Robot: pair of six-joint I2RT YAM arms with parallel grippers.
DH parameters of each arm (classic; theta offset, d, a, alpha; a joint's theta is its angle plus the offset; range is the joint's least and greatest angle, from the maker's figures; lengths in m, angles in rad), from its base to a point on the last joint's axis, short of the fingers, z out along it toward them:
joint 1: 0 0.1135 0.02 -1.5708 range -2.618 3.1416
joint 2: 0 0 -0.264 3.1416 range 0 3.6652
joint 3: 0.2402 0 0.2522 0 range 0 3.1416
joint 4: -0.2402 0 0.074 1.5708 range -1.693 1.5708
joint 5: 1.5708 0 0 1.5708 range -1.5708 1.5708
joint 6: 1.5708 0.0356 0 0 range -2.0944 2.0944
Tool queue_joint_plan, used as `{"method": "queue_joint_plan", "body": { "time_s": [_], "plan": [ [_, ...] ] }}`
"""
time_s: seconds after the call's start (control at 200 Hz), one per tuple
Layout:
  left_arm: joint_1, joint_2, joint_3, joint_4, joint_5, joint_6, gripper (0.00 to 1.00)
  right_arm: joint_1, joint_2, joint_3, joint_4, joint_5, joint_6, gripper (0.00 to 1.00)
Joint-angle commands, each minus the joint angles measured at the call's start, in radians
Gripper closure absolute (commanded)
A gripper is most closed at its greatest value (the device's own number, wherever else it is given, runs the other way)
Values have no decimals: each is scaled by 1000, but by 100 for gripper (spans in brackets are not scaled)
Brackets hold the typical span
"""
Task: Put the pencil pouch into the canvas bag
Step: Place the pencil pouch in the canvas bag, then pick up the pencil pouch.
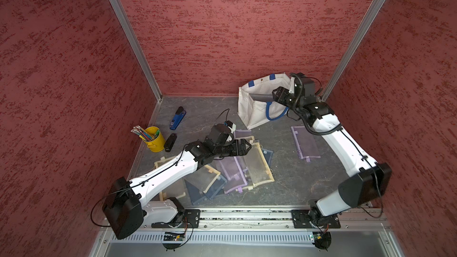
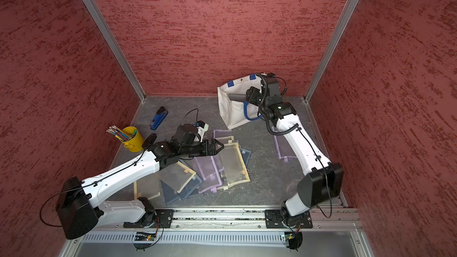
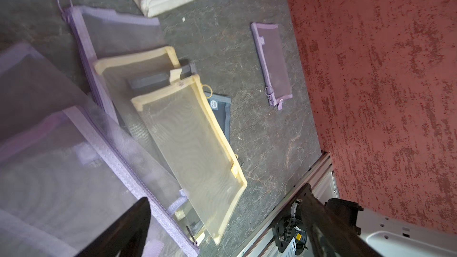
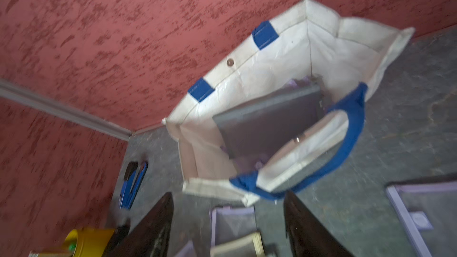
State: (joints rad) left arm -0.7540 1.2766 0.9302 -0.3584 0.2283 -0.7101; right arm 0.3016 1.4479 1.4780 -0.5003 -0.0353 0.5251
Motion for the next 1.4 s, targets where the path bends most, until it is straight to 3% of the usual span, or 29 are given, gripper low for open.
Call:
{"method": "queue_joint_plan", "body": {
  "time_s": [0.0,0.155,0.351,0.456,0.736,1.117,1.277,1.393],
  "plan": [
    [-13,51,-30,58,43,-75,8,4,-136,-198,-106,-131,-79,24],
    [-26,148,-36,105,79,-127,15,5,-287,-523,-9,-295,-34,19],
    [-42,240,-55,209,100,-197,22,6,-244,-773,233,-463,22,17],
    [-40,263,-107,345,109,-273,26,8,-152,-818,321,-519,36,17],
    [-53,326,-127,422,68,-353,34,8,-21,-887,475,-614,46,18],
    [-64,445,-57,483,105,-347,45,8,19,-1005,664,-699,115,25],
    [-62,471,-38,526,121,-349,62,10,-22,-1010,655,-707,116,30],
    [-61,456,-36,535,128,-324,88,10,-90,-1003,599,-681,106,31]
  ]
}}
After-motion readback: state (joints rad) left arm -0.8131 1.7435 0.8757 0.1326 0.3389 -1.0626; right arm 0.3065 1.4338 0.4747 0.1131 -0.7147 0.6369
